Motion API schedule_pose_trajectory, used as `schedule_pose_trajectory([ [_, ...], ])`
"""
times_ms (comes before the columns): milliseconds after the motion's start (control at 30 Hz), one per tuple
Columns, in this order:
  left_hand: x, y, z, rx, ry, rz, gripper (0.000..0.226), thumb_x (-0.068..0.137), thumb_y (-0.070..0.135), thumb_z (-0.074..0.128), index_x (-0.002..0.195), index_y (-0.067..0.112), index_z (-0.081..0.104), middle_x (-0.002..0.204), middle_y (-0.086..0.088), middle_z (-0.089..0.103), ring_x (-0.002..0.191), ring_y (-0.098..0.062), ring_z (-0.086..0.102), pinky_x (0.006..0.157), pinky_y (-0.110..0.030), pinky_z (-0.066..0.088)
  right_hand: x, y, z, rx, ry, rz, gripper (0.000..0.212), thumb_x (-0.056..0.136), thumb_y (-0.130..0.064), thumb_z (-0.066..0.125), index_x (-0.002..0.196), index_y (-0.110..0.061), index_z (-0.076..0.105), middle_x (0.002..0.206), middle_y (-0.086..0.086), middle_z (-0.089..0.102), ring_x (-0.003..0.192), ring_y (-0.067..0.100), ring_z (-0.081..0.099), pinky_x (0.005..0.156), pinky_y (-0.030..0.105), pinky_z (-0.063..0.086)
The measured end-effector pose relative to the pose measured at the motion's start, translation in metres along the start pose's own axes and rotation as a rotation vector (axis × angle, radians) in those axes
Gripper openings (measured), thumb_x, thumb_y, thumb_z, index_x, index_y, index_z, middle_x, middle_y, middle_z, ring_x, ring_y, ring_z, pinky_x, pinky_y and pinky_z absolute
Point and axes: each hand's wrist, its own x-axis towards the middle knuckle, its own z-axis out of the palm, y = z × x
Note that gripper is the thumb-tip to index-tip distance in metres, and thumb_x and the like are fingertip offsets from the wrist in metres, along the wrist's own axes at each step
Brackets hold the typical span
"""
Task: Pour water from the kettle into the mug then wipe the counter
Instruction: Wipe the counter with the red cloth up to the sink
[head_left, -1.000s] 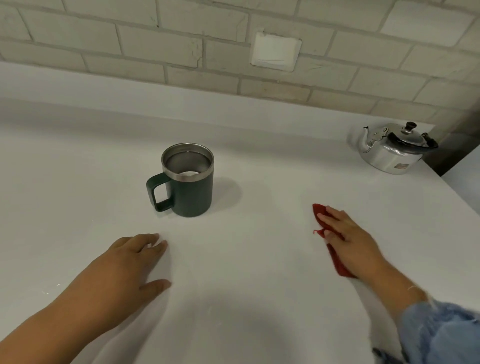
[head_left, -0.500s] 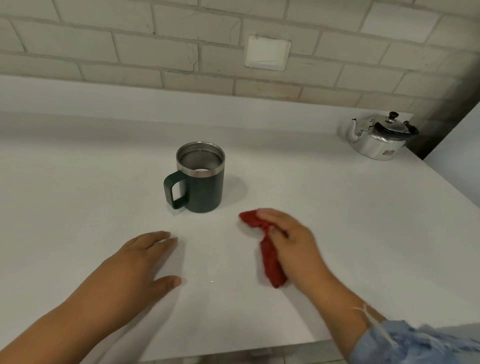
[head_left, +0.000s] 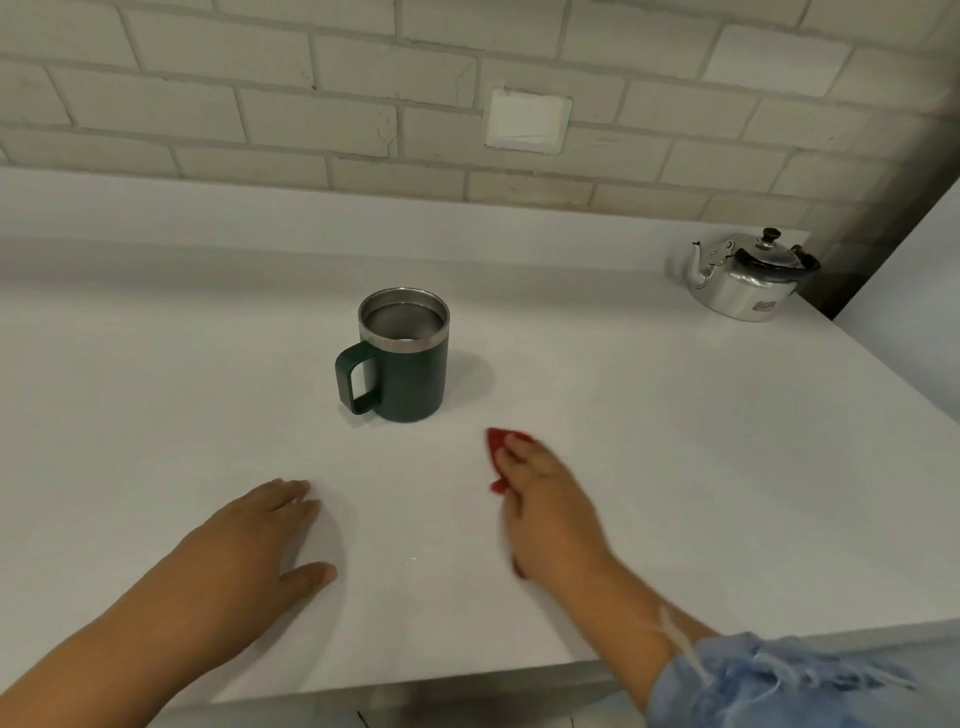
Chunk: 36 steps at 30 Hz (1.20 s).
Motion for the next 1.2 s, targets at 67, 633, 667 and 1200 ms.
schedule_pose_trajectory([
  [67, 0.002, 0.021, 0.003, -0.018, 0.052, 0.023, 0.062, 0.091, 0.050, 0.040, 0.145, 0.027, 0.021, 0.156, 0.012, 0.011, 0.142, -0.007, 0.013, 0.114, -0.023, 0.016, -0.013, -0.022, 0.003, 0.087, -0.090, -0.059, 0.052, 0.097, -0.030, 0.044, 0.147, -0.029, 0.029, 0.155, -0.017, 0.018, 0.142, 0.007, 0.018, 0.118, 0.027, 0.014],
  [633, 0.052, 0.160, 0.059, -0.179, 0.400, 0.205, 0.021, 0.091, 0.019, 0.052, 0.109, 0.012, 0.057, 0.112, -0.004, 0.058, 0.095, -0.014, 0.049, 0.087, -0.026, 0.044, -0.042, 0.211, -0.133, -0.335, 0.138, 0.595, 0.054, 0.098, -0.045, 0.013, 0.150, -0.029, 0.015, 0.160, 0.001, 0.010, 0.147, 0.019, 0.006, 0.115, 0.055, 0.004],
  [667, 0.055, 0.171, 0.055, -0.238, 0.431, 0.227, 0.020, 0.091, 0.018, 0.052, 0.110, 0.012, 0.055, 0.111, -0.003, 0.057, 0.093, -0.010, 0.045, 0.085, -0.021, 0.039, -0.042, 0.211, -0.133, -0.341, 0.154, 0.591, 0.055, 0.098, -0.045, 0.013, 0.150, -0.027, 0.016, 0.160, 0.001, 0.011, 0.147, 0.019, 0.006, 0.115, 0.056, 0.004],
  [1200, 0.038, 0.229, 0.094, -0.030, 0.070, 0.408, 0.056, 0.094, 0.048, 0.025, 0.146, 0.030, 0.014, 0.158, 0.005, 0.004, 0.145, -0.015, 0.004, 0.111, -0.025, -0.001, -0.042, 0.216, -0.131, -0.403, 0.153, 0.571, 0.053, 0.098, -0.042, 0.016, 0.150, -0.028, 0.016, 0.160, 0.000, 0.011, 0.147, 0.019, 0.007, 0.117, 0.054, 0.007],
])
